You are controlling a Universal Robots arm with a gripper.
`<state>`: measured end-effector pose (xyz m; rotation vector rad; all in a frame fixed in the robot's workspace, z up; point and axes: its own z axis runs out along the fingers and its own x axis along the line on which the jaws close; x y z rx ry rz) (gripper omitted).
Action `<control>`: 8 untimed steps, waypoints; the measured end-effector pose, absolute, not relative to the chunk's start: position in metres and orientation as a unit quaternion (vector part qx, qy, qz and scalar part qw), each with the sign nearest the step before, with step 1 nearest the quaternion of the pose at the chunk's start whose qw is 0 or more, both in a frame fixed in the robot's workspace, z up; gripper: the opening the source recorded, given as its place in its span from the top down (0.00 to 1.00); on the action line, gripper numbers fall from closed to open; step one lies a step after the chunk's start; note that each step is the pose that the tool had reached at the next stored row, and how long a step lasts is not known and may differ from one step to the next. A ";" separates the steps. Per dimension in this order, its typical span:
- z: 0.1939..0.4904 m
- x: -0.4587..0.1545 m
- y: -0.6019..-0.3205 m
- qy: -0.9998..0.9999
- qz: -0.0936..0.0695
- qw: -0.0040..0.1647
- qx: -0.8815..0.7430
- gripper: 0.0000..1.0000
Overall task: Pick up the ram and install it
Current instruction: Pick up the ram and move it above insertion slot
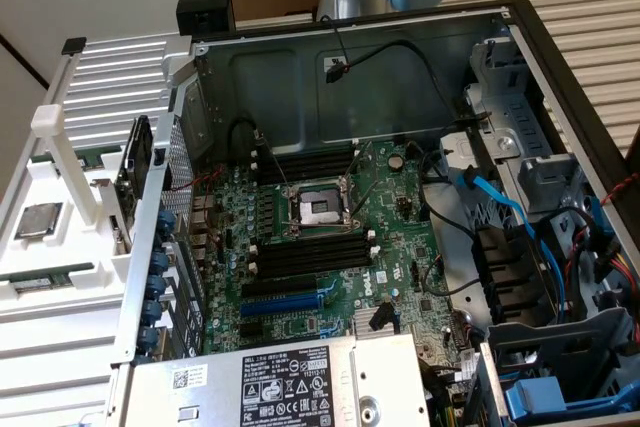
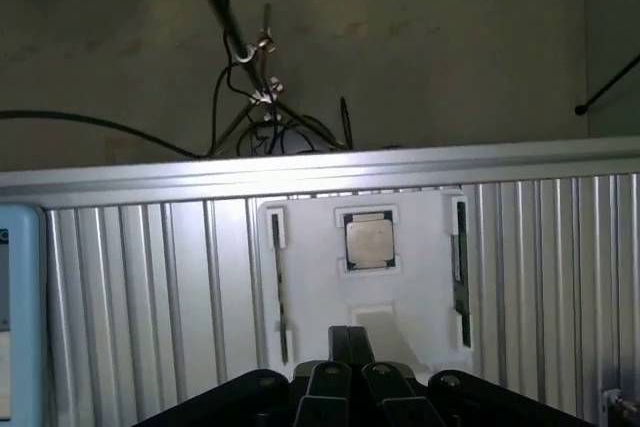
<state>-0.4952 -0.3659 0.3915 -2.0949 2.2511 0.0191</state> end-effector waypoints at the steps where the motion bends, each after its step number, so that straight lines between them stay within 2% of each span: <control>1: 0.391 -0.495 -0.366 0.731 0.006 0.033 -0.682 0.90; 8: 0.391 -0.495 -0.367 0.729 0.006 0.033 -0.684 0.90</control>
